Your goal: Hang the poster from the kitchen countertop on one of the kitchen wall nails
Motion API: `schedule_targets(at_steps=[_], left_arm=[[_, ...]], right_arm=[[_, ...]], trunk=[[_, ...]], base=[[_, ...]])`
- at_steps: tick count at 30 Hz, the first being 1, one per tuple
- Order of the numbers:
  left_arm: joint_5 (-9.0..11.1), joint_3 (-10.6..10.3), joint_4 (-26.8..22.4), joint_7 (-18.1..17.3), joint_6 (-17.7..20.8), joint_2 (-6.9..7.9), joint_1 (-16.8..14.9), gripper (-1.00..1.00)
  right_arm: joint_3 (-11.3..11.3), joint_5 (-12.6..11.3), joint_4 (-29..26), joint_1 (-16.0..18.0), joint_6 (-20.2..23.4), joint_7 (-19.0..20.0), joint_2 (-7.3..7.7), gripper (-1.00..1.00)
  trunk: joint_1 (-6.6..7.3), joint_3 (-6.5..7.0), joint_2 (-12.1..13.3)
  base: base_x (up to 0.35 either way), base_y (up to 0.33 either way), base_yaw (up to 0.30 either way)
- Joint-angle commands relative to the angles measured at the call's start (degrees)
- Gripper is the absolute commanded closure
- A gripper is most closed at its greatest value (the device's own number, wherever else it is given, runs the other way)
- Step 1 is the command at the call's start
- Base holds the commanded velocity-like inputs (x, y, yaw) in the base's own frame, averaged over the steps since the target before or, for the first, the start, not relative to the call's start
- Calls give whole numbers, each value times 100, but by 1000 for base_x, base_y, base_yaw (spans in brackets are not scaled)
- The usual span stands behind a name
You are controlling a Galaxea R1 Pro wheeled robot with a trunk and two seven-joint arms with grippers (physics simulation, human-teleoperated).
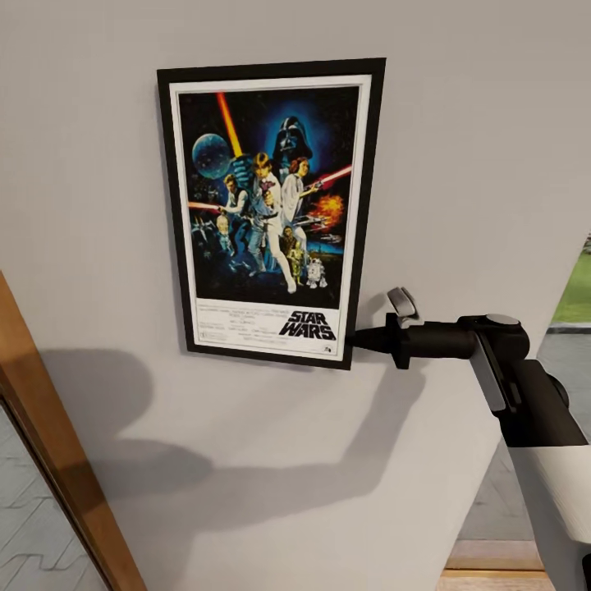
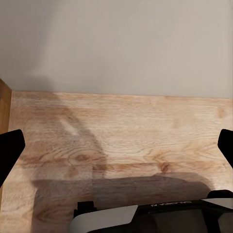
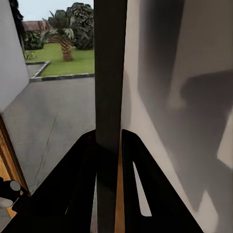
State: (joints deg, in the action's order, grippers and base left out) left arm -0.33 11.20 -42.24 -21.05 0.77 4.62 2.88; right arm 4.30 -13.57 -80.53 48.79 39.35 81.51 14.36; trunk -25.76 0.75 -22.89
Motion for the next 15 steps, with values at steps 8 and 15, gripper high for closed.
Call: schedule_targets(at_steps=[8, 15], left_arm=[[-4, 17, -6, -33, 8, -3, 2, -100], [-3, 14, 0, -31, 12, 10, 2, -100]], right_arm=[[10, -37, 2, 2, 63, -4, 5, 100], [340, -215, -375, 1, -371, 739, 33, 100]], trunk=[[-2, -1, -3], [-2, -1, -3]], base=[[0, 0, 0], [88, 0, 0]])
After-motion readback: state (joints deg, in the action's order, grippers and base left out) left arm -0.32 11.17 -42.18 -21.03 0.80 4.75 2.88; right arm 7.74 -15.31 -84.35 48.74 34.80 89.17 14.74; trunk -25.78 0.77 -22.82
